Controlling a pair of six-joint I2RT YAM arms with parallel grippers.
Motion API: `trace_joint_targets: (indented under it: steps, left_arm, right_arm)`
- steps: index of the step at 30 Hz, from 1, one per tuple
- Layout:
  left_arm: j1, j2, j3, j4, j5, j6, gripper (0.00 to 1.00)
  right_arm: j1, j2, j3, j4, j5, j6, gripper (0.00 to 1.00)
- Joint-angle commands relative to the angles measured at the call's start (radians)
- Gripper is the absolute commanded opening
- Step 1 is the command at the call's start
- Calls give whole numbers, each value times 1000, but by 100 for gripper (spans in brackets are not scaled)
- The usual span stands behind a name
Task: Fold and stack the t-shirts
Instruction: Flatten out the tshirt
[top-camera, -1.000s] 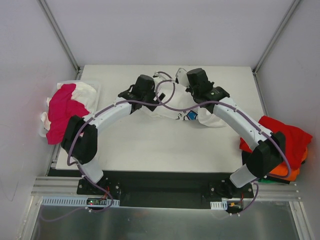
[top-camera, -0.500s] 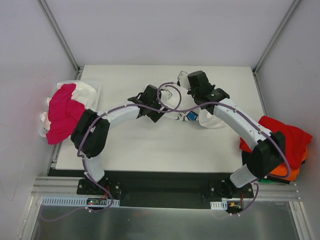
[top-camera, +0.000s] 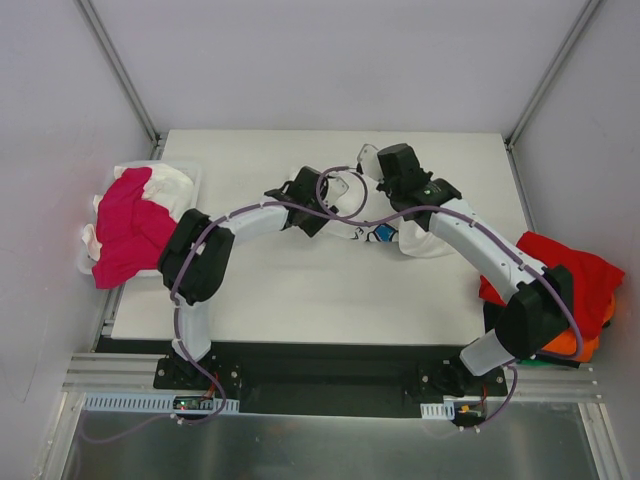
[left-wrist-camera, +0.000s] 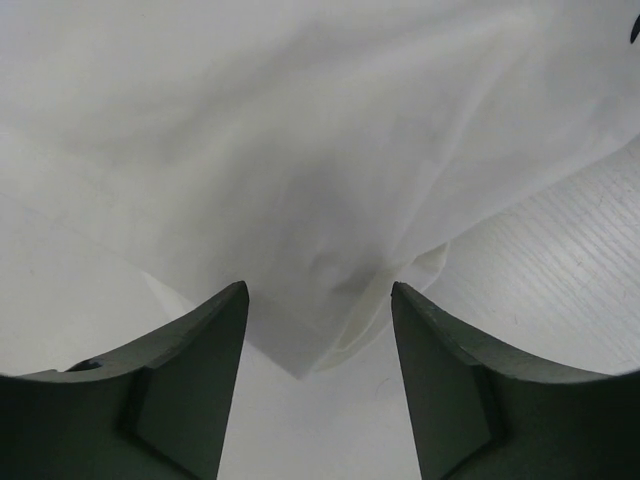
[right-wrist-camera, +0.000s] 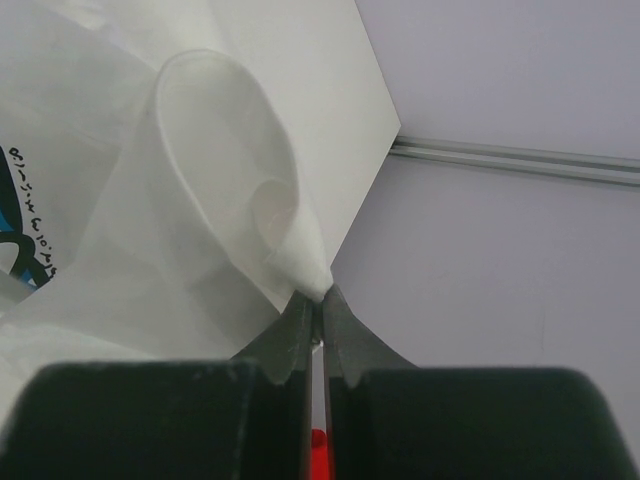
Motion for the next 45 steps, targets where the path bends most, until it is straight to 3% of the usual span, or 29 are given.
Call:
trace_joint_targets:
  steps: [1, 16, 24, 40, 45]
  left_arm:
    - [28, 11, 43, 17, -15, 11, 56]
    - [67, 12, 28, 19, 30, -11, 49]
    - [68, 17, 20, 18, 48, -30, 38]
    - [65, 17, 20, -52, 59, -81, 36]
    - [64, 35, 37, -86, 62, -97, 31]
  right_arm:
    - [-8, -55, -10, 25, 3, 18, 1]
    - [-8, -65, -7, 22, 11, 20, 1]
    - [-8, -69, -10, 22, 9, 21, 1]
    - [-6, -88, -16, 19, 9, 27, 1]
    - [-6, -94, -19, 17, 11, 27, 1]
